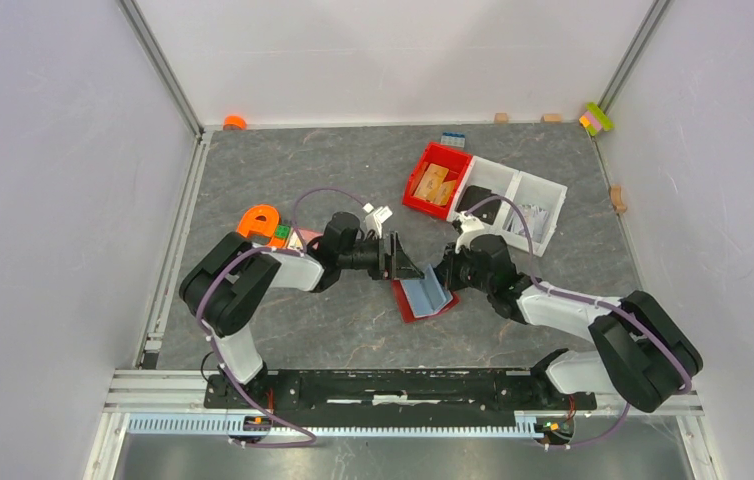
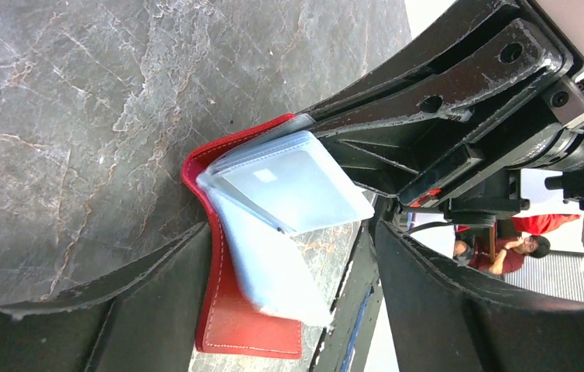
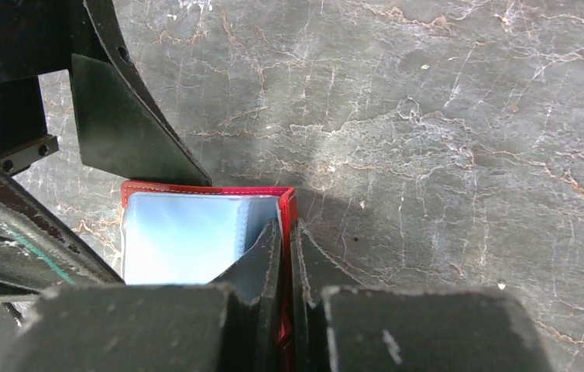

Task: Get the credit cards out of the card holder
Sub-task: Remove the credit card from the card holder.

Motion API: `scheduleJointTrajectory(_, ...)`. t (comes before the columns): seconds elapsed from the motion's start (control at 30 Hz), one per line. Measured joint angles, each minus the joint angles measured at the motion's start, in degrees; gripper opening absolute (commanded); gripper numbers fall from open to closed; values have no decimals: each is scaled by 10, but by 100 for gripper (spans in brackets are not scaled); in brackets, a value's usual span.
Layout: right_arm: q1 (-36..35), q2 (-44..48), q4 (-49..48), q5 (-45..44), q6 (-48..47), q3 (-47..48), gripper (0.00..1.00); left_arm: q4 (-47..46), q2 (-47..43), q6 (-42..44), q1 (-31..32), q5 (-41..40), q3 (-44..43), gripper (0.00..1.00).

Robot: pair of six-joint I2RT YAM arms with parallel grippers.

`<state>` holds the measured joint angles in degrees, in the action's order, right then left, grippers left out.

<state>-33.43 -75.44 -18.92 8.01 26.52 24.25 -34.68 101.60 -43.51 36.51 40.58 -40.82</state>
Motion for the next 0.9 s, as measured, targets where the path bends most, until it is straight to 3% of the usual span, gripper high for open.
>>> scheduleJointTrajectory(0.3,3,5,-13,11,18,-8,0,1,16,-14,1,0,-2,80)
scheduleJointTrajectory(0.47,3,11,-28,24,27,-19,0,32,38,-14,10,-2,-20,43)
scheduleJointTrajectory(0.57,3,24,-28,24,28,-22,0,55,45,-10,11,-7,-34,33)
scheduleJointTrajectory(0.7,4,50,-24,18,26,-22,1,68,46,-6,11,-11,-42,9)
scheduleJointTrajectory(0.8,4,62,-19,15,23,-22,14,77,46,1,11,-12,-46,2)
scheduleJointTrajectory(0.9,4,68,-14,17,15,-22,46,80,46,7,10,-8,-49,2)
